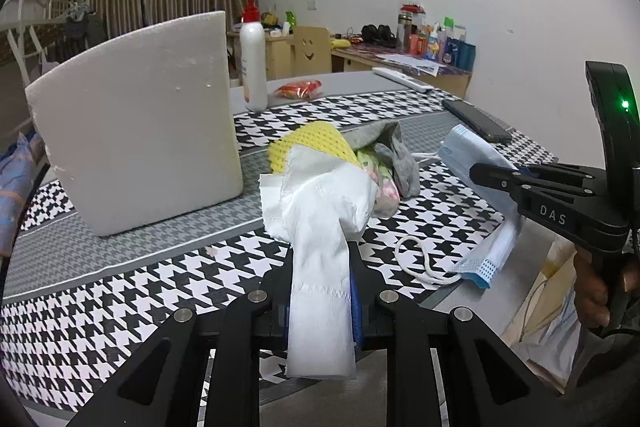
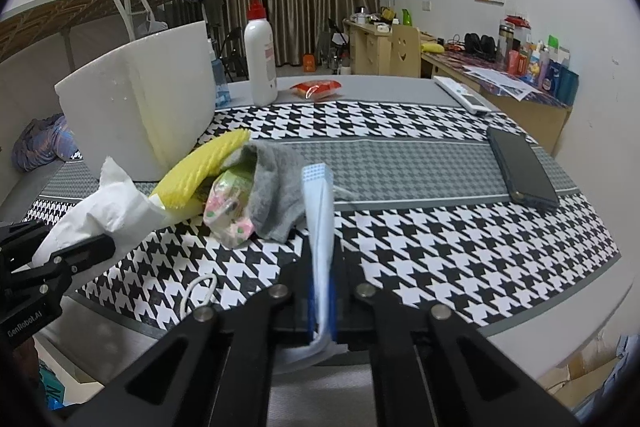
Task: Organize soft objects
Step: 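Close the left tool on the white tissue while the right tool grasps the face mask, then lift the tissue and mask and carry both toward the white foam box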
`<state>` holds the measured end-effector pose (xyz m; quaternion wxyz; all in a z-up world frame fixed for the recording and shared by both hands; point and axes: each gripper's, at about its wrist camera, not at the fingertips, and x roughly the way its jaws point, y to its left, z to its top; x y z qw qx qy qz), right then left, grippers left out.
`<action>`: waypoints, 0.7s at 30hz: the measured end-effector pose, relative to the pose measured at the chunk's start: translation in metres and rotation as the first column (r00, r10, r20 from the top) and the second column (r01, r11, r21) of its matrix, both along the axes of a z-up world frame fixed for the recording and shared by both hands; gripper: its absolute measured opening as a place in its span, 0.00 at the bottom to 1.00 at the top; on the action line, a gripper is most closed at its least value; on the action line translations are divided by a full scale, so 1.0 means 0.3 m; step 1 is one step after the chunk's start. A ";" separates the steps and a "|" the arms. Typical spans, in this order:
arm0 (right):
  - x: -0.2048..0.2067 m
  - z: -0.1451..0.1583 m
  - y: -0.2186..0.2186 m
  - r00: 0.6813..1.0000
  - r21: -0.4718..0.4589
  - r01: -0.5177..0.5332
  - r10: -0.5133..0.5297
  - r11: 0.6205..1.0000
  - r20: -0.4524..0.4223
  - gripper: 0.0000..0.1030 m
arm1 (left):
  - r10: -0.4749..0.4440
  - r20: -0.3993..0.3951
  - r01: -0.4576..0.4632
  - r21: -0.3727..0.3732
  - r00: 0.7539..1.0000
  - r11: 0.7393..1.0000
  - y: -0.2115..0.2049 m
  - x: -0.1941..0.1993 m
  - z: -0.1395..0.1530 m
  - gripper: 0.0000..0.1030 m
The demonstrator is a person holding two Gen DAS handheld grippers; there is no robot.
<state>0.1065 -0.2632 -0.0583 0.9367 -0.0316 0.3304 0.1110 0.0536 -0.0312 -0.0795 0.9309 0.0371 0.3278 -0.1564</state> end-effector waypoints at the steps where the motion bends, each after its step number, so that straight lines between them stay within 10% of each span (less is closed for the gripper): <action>1: -0.002 0.003 0.000 1.000 0.000 -0.001 0.001 1.000 0.003 0.07 | 0.001 0.003 -0.001 0.000 1.000 1.000 0.001 0.002 0.006 0.21; 21: -0.010 0.158 -0.001 0.993 0.005 0.004 -0.004 1.000 0.121 0.07 | 0.025 0.101 -0.021 -0.040 0.995 0.999 0.023 -0.013 0.159 0.21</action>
